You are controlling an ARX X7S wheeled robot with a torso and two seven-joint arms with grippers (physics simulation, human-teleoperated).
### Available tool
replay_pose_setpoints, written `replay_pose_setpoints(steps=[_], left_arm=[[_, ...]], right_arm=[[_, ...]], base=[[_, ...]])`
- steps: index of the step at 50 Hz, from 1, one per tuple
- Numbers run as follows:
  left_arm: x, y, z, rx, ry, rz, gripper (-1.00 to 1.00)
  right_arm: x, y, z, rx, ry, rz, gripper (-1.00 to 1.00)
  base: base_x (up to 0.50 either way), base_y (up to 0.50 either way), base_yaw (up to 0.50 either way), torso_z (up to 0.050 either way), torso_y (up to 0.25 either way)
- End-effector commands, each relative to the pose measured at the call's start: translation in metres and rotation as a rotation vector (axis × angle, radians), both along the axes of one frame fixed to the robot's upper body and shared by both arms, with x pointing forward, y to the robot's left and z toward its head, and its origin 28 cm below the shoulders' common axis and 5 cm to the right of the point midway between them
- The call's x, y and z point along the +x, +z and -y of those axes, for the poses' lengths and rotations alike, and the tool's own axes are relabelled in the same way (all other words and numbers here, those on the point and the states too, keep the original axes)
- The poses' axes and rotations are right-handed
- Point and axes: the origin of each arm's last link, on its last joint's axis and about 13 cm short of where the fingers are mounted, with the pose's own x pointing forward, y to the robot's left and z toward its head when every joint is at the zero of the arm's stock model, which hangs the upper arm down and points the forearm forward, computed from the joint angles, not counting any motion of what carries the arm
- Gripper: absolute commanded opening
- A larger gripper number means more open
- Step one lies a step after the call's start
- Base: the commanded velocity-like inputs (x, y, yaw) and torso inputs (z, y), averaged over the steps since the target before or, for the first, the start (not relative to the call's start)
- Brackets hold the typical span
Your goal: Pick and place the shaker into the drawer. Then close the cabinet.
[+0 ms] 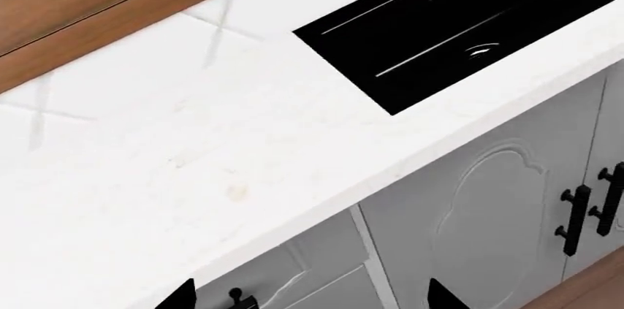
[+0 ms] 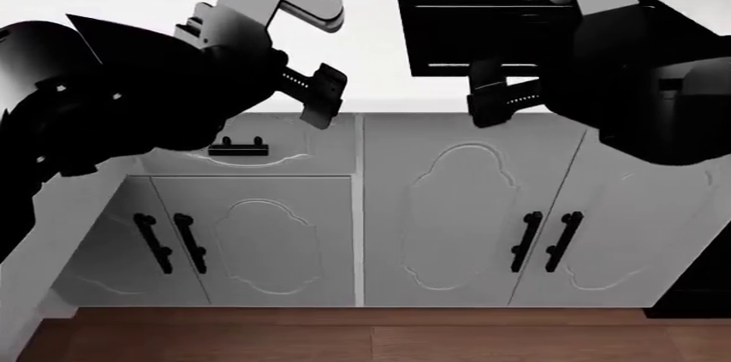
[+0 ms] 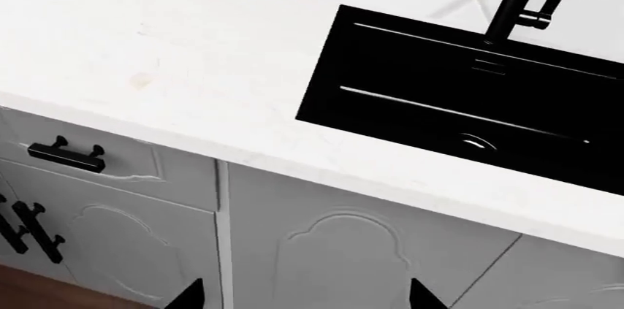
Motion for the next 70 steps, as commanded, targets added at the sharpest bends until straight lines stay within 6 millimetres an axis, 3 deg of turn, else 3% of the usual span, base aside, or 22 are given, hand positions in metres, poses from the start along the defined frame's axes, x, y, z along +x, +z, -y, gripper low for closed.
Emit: replay_pose_setpoints(steps=[1, 28, 70], left_arm=[[-0.002, -0.002, -0.002, -0.006, 0.000, 0.000, 1.00], [-0.012, -0.001, 0.001, -0.002, -0.008, 0.003, 1.00], [-0.015, -0.003, 0.001, -0.013, -0.017, 0.002, 1.00]], right_arm=[[-0.002, -0.002, -0.002, -0.004, 0.004, -0.003, 1.00], [-0.014, 0.001, 0.001, 0.001, 0.013, 0.004, 1.00], [-0.015, -0.004, -0.002, -0.008, 0.018, -0.003, 1.00]], base=[[0.00, -0.50, 0.00, 0.000, 0.000], [0.00, -0.50, 0.00, 0.000, 0.000], [0.00, -0.50, 0.00, 0.000, 0.000]])
